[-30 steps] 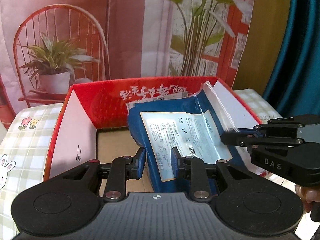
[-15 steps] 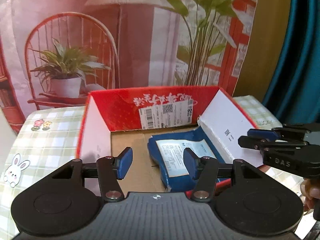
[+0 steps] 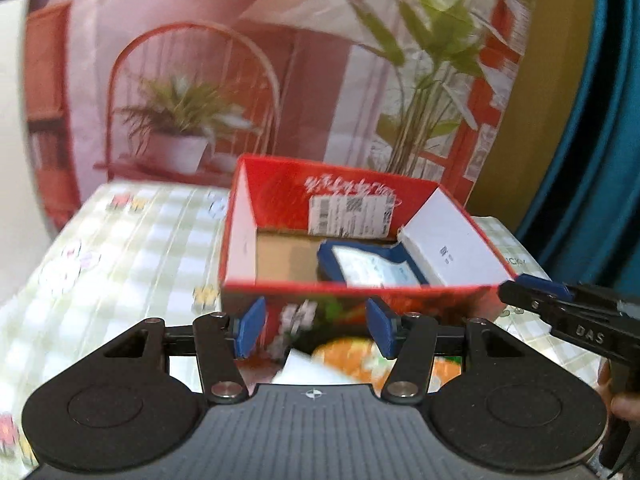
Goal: Organize soft objects
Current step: 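Move both grippers back to the white tissue and wrapped packet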
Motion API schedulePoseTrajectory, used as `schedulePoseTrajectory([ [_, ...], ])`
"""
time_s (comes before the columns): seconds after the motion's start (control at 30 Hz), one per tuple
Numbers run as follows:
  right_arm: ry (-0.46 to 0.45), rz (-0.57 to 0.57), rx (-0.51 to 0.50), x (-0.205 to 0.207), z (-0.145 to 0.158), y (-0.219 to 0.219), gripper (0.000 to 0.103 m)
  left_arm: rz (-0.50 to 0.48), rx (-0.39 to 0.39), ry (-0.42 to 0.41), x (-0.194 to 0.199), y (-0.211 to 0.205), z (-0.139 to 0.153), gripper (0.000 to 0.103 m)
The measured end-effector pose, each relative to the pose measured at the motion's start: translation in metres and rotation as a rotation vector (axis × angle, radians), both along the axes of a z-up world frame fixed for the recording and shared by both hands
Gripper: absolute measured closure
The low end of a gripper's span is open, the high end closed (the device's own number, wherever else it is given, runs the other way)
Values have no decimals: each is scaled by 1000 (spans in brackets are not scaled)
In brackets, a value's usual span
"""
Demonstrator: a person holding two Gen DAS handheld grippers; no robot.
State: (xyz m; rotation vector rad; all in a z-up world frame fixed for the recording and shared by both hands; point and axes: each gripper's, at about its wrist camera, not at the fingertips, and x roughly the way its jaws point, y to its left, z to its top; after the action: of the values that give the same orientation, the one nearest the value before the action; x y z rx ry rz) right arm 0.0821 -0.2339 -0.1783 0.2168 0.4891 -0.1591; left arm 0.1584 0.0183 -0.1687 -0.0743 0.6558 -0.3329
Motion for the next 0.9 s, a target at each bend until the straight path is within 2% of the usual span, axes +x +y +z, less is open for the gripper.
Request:
schedulePoseTrajectory([
  [0.13, 14, 4, 3, -22, -11, 10, 73, 23, 46, 30, -13, 4, -16, 44],
  [0.27, 58, 16, 21, -40, -29, 21, 72, 44, 13, 70, -17, 12, -29, 44],
  [0.4, 97, 8, 19, -47, -41, 27, 66, 61, -45, 109, -19, 23, -36, 44],
  [0.43, 99, 6, 20, -48, -42, 28, 65, 66, -56, 114, -19, 25, -38, 44],
  [0.53, 87, -6, 26, -52, -40, 28, 50, 78, -55, 123, -22, 27, -43, 42],
  [0.6, 88, -17, 27, -52, -40, 25, 46, 77, -55, 132, -22, 26, -46, 42],
  [0.9, 158, 16, 78, -52, -50, 29, 46, 55, -69, 147, -25, 25, -53, 41],
])
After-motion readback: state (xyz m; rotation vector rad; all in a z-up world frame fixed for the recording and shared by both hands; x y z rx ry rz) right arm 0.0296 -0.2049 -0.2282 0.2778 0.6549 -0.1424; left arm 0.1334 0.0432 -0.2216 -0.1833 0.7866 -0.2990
